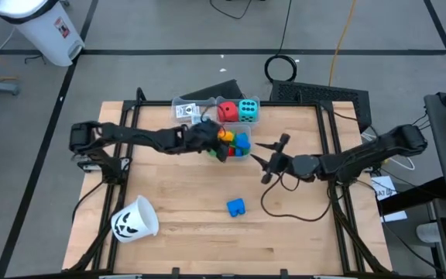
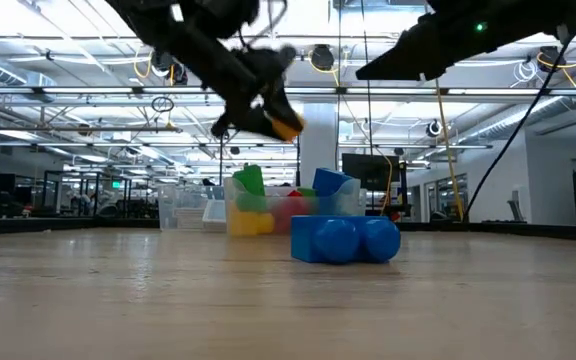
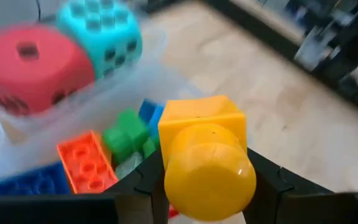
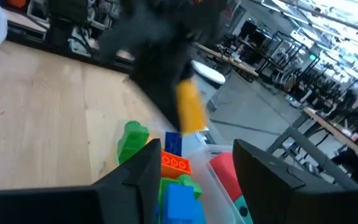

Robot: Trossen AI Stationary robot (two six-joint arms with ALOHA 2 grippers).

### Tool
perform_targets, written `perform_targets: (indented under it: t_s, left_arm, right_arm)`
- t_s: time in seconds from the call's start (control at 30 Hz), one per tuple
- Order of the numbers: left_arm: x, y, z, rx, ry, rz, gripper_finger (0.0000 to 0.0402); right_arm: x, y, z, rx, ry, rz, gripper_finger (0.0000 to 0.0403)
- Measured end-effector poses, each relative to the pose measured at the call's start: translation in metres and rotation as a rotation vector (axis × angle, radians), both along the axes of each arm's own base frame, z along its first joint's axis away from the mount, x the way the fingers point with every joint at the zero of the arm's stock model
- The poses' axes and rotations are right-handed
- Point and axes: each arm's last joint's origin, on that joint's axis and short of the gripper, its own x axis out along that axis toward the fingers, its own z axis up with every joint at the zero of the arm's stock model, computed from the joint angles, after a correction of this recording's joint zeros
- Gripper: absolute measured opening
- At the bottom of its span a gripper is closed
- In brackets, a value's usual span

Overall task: Pick & Place Toys
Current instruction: Put the yellow game piece into the bottom transparent bin, then put the blue game piece into the bottom transparent bin

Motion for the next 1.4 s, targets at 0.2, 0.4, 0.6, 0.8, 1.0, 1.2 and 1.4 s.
perform_targets:
  t_s: [0.2, 0.4, 0.6, 0.8, 1.0, 1.2, 1.4]
  left_arm:
    - [0.008, 0.012, -0.031, -0.050, 0.078, 0.055, 0.0145]
    - [0.009, 0.018, -0.040, -0.074, 0.097, 0.075, 0.0224]
    - [0.008, 0.018, -0.042, -0.045, 0.124, 0.051, 0.0295]
    - [0.000, 0.017, -0.021, -0.097, 0.084, -0.101, 0.0333]
    - [-0.012, -0.006, 0.022, 0.005, -0.024, -0.179, 0.0343]
    - [-0.021, -0.045, 0.045, 0.139, -0.061, -0.195, 0.0341]
    - [-0.021, -0.067, 0.046, 0.165, -0.057, -0.209, 0.0342]
  right_arm:
    - [-0.006, -0.002, 0.001, 0.033, 0.012, -0.009, 0.0166]
    - [-0.006, -0.002, 0.001, 0.061, 0.002, -0.015, 0.0175]
    - [-0.006, -0.002, 0.001, 0.111, -0.028, -0.022, 0.0194]
    - [-0.005, -0.001, 0.001, 0.183, -0.059, 0.007, 0.0218]
    - [0.000, 0.004, 0.002, 0.311, -0.116, 0.165, 0.0235]
    - [0.015, 0.015, -0.017, 0.449, -0.063, 0.346, 0.0240]
    - [0.047, 0.035, -0.047, 0.727, 0.145, 0.577, 0.0249]
